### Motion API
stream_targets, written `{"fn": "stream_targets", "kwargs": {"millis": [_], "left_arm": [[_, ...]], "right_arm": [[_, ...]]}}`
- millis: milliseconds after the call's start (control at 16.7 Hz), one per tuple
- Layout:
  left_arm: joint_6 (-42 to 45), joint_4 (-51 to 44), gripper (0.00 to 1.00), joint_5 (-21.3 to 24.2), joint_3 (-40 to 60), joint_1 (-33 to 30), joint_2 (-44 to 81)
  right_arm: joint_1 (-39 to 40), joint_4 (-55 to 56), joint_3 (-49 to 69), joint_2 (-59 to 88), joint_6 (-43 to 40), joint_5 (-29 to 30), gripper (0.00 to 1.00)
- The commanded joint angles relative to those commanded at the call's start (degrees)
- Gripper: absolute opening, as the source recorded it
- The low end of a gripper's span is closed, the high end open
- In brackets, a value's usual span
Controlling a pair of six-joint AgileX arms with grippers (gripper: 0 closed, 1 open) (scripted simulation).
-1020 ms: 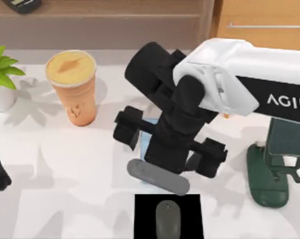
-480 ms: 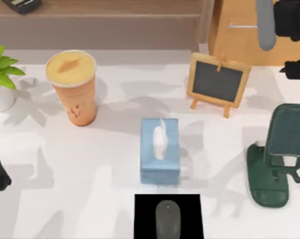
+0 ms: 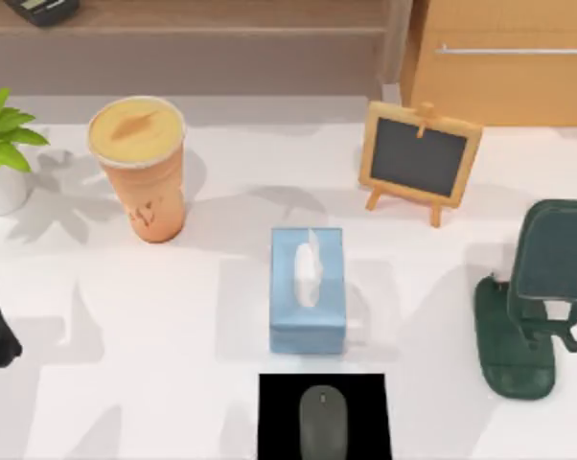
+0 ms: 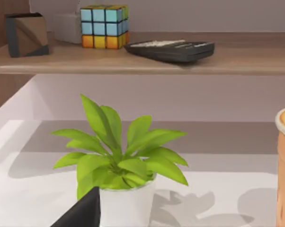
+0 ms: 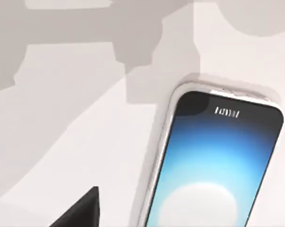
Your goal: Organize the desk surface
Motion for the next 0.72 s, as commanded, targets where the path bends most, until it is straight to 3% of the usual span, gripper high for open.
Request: {"fn": "stream_targets", "kwargs": {"millis": [240,720], "left_arm": [[0.0,0.0,1.0,0.0,0.0,0.0,0.0],[0.0,0.0,1.0,0.0,0.0,0.0,0.0]], "right_arm": [[-7.06,-2.19,-1.89,2.2,5.12,0.39,1.0],[-7.26,-0.21,-3.2,3.08,5.36,0.4,1.0]]}}
